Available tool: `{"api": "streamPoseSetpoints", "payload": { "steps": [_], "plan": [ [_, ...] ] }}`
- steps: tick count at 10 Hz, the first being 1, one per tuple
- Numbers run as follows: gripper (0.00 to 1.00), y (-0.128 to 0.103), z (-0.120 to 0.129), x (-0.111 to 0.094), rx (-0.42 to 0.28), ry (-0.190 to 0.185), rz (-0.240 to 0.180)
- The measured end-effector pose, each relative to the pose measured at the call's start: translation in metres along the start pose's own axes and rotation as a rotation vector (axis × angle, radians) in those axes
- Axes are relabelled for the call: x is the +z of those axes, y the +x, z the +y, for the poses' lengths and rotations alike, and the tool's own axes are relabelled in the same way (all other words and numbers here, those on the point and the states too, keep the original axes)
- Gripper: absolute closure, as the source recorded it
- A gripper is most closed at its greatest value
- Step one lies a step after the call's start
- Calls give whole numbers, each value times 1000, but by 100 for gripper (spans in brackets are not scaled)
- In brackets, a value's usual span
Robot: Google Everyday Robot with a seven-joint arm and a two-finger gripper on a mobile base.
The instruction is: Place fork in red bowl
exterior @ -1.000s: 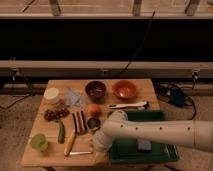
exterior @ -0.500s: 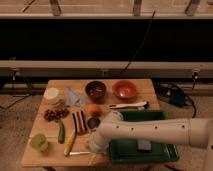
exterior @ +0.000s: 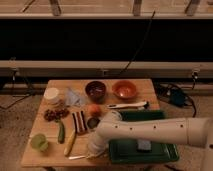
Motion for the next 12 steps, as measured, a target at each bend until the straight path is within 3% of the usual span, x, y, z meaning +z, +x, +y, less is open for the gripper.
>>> {"api": "streamPoseSetpoints", "payload": {
  "steps": [1,4,5,12],
  "plan": [
    [100,1,0,-1,0,2,1],
    [100,4,0,-7,-5,9,8],
    [94,3,0,-11,-8,9,6],
    [25,-1,7,-17,-26,1,-2]
  ]
}}
